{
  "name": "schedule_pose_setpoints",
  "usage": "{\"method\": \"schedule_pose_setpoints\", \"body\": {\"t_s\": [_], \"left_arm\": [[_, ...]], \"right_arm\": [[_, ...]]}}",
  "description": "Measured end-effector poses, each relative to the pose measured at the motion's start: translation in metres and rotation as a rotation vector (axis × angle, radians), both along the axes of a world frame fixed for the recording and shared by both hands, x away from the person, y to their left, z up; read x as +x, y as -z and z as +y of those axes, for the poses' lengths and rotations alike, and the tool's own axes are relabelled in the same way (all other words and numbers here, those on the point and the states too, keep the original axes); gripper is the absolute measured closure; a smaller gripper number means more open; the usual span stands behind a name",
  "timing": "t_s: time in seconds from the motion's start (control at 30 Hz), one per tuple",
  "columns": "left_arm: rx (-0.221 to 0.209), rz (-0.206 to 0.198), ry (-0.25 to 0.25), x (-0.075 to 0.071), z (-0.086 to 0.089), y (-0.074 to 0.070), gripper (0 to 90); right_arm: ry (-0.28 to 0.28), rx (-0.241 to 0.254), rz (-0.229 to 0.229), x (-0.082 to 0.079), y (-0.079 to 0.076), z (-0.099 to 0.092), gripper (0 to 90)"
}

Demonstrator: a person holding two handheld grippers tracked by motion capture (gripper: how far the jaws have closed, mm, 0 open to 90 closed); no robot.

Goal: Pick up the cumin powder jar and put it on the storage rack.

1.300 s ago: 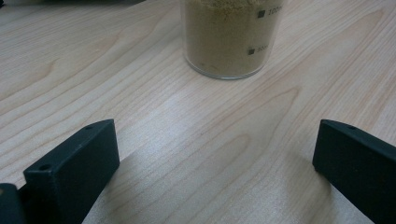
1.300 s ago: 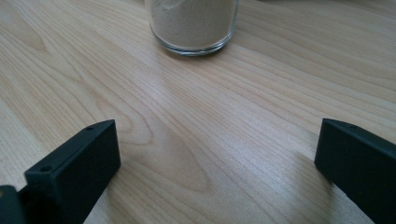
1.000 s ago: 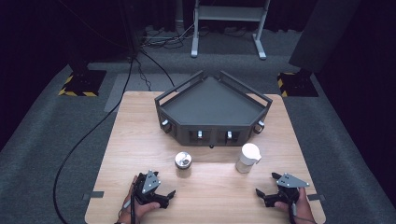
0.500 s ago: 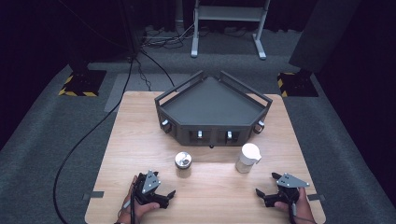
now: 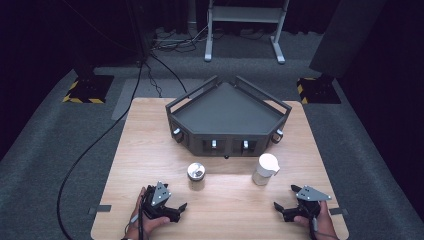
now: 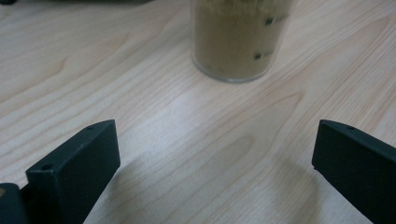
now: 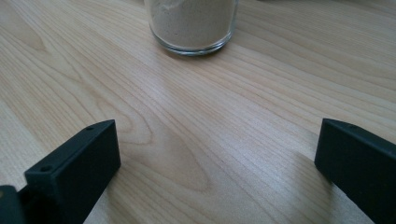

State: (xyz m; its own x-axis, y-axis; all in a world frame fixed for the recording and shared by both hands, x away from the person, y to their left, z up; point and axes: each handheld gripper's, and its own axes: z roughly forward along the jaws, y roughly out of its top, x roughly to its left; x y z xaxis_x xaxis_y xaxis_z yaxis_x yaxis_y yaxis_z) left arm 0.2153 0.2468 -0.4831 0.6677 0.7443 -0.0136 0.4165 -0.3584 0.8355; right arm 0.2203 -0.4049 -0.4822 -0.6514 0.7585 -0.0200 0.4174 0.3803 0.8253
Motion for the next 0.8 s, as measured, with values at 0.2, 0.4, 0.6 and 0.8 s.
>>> {"method": "schedule_pose_setpoints", "body": {"t_s": [0.2,0.4,0.6,0.8], "left_arm": [[-0.019,-0.017,-0.023,-0.004,-0.002,-0.006,0.9],[-0.042,-0.005,-0.06,-0.006,-0.002,-0.009,0.8],[-0.08,-0.019,-0.085,-0.005,-0.002,-0.015,0.7],[-0.106,-0.026,-0.082,0.003,-0.006,-0.018,0.7]], "right_arm": [[0.0,0.0,0.0,0.0,0.0,0.0,0.0],[0.001,0.0,0.0,0.0,0.0,0.0,0.0],[0.0,0.0,0.0,0.0,0.0,0.0,0.0],[0.0,0.0,0.0,0.0,0.0,0.0,0.0]]}}
